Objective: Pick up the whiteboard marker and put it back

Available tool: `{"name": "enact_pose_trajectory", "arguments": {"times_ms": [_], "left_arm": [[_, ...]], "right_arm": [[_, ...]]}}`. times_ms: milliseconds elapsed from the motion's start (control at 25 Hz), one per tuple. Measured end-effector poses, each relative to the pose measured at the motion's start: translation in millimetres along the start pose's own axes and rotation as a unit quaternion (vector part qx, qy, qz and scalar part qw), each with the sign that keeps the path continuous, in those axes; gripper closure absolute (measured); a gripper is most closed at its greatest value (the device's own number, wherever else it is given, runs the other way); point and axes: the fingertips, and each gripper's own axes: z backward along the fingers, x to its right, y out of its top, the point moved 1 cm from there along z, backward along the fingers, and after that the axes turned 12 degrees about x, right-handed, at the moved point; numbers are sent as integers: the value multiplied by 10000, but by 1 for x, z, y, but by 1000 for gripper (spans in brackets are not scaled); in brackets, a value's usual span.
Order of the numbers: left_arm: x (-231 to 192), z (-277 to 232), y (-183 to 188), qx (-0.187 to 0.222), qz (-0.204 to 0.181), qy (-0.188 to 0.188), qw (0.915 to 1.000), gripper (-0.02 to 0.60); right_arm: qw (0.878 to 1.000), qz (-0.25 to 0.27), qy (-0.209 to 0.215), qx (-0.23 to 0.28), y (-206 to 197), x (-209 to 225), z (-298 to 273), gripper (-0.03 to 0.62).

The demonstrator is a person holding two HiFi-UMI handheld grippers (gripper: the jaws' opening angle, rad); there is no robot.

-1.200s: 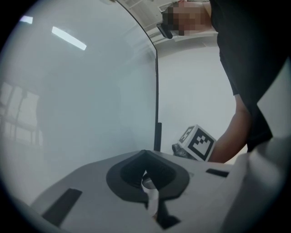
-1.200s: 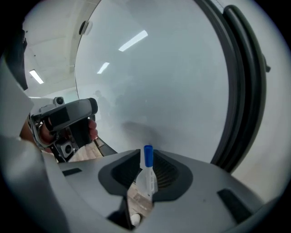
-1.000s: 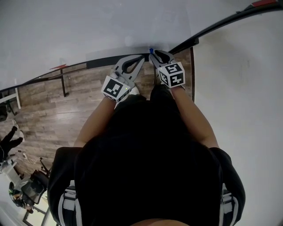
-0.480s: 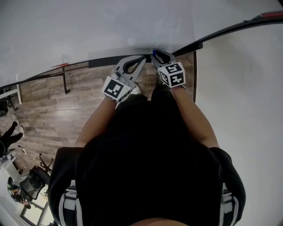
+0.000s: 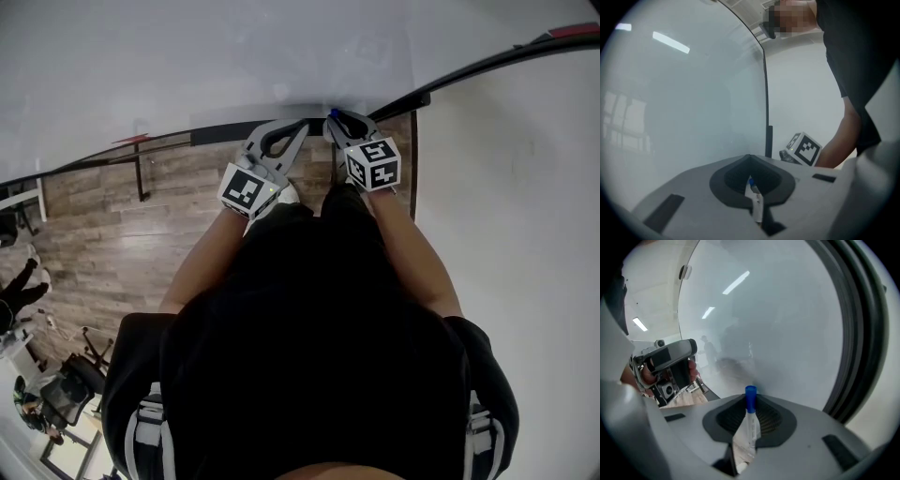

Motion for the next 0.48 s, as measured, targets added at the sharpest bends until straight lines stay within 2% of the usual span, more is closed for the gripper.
{"name": "enact_pose_trajectory", "arguments": {"times_ms": [160, 480], "left_arm": [[4, 1, 3, -81, 97, -23, 9999, 578], [7, -5, 18, 142, 166, -139, 9997, 578]], "right_arm": [[9997, 43, -2, 244, 9, -1, 9, 533], [9978, 76, -10, 664, 26, -6, 22, 533]]}}
